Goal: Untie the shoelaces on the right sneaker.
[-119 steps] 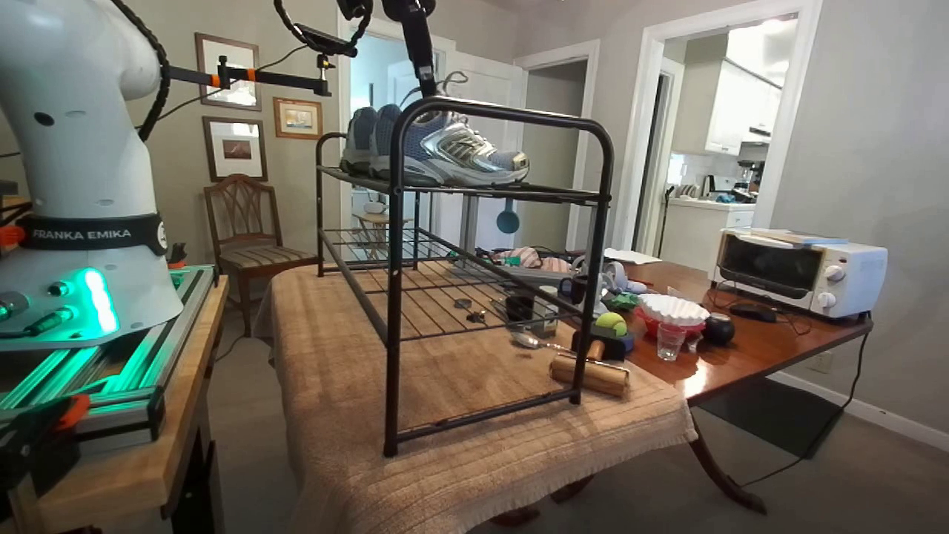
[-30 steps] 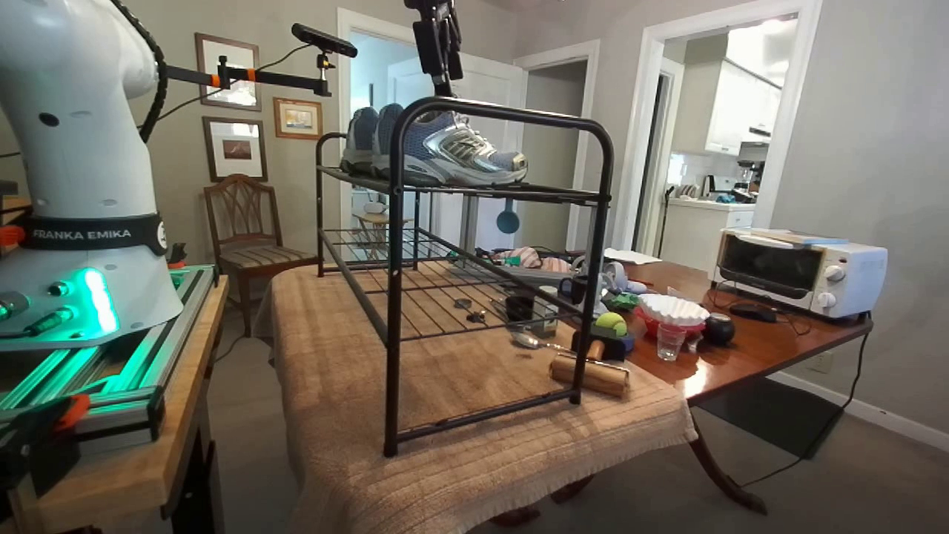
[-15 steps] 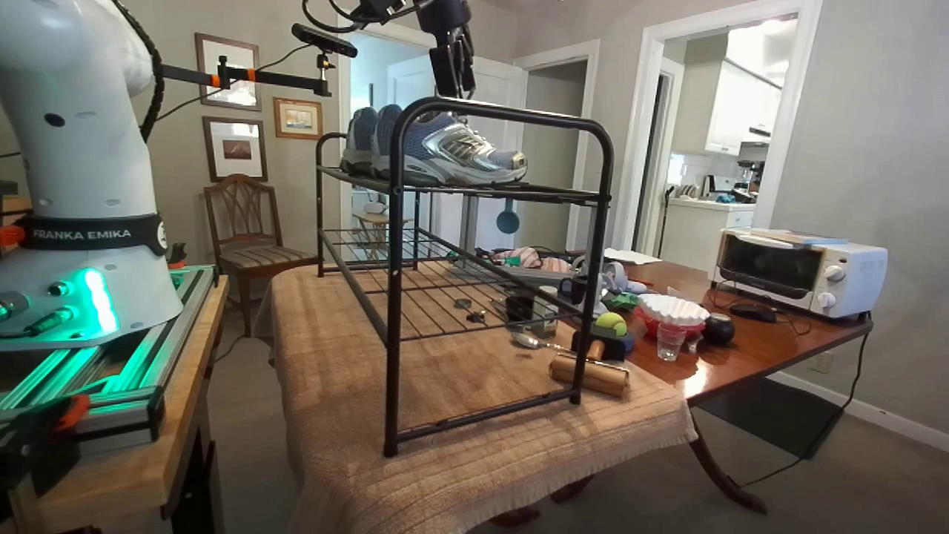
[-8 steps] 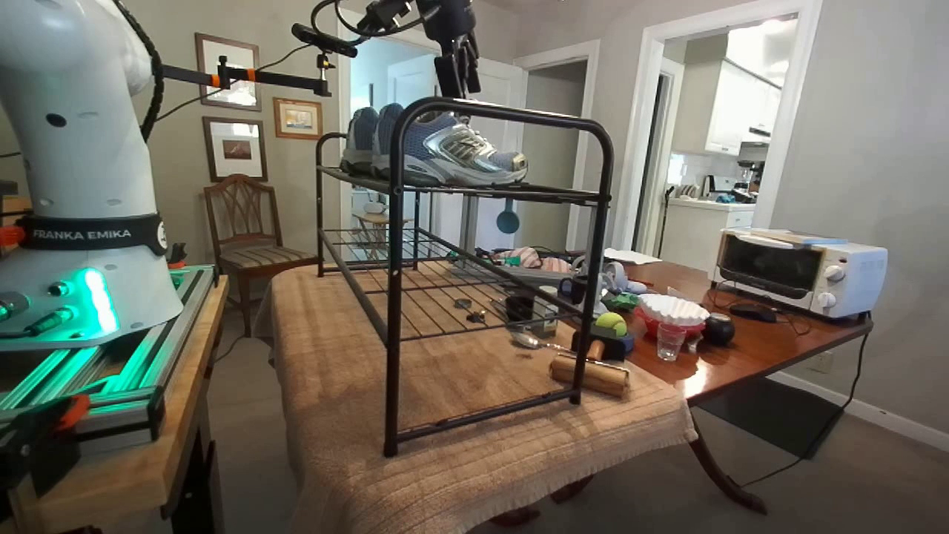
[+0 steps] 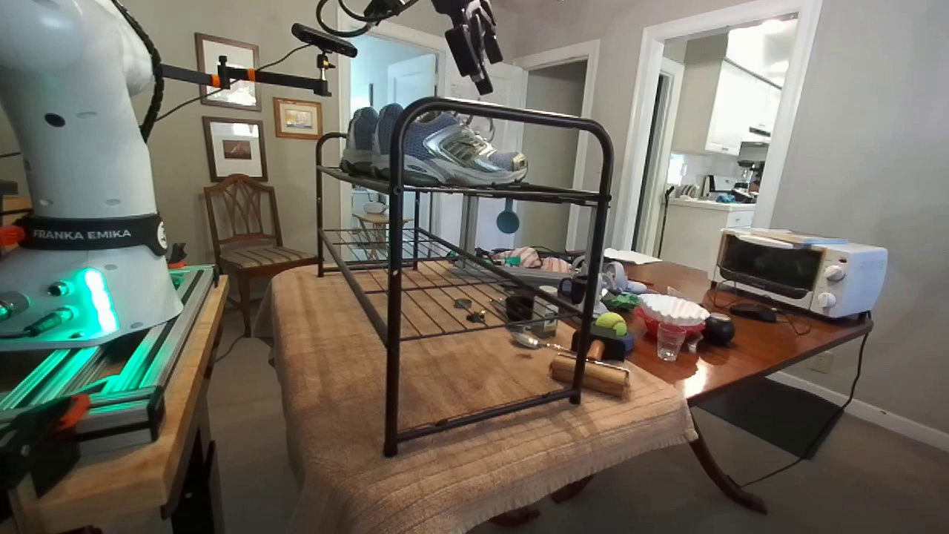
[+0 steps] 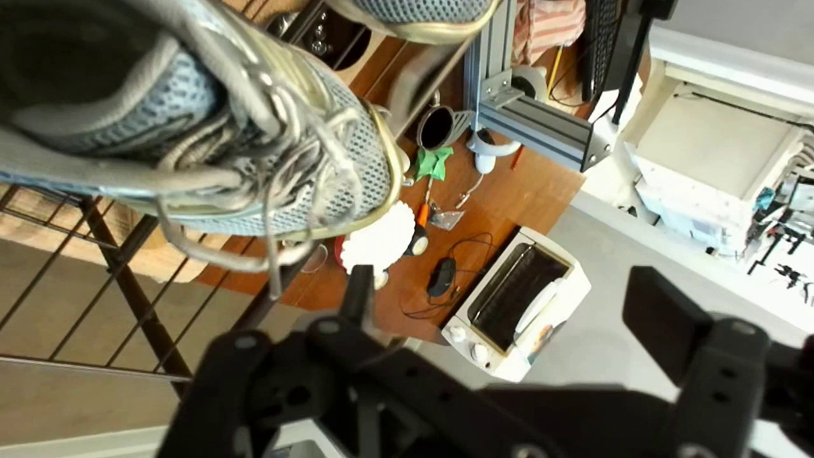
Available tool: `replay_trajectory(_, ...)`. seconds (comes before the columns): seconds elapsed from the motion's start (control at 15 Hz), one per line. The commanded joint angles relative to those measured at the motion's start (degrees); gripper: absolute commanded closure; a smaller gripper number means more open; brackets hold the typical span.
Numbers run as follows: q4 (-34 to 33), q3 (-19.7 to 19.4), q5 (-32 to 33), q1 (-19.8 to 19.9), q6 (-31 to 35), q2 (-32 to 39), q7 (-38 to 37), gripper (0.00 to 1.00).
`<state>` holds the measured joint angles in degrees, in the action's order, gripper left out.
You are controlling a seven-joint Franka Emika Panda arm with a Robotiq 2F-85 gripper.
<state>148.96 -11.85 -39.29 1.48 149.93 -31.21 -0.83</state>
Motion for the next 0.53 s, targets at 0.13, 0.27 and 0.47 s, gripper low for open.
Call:
replay_trajectory(0.13,3.22,0.52,-0.82,1.36,6.82,-4.65,-1.28,0.00)
replay_trajectory(0.27,3.69,0.69,0.10,1.92,7.29,-5.45,-2.24,0.00)
replay_trajectory(0.47,4.04,4.49,8.55,7.41,2.14,-5.62,-7.30,0.00)
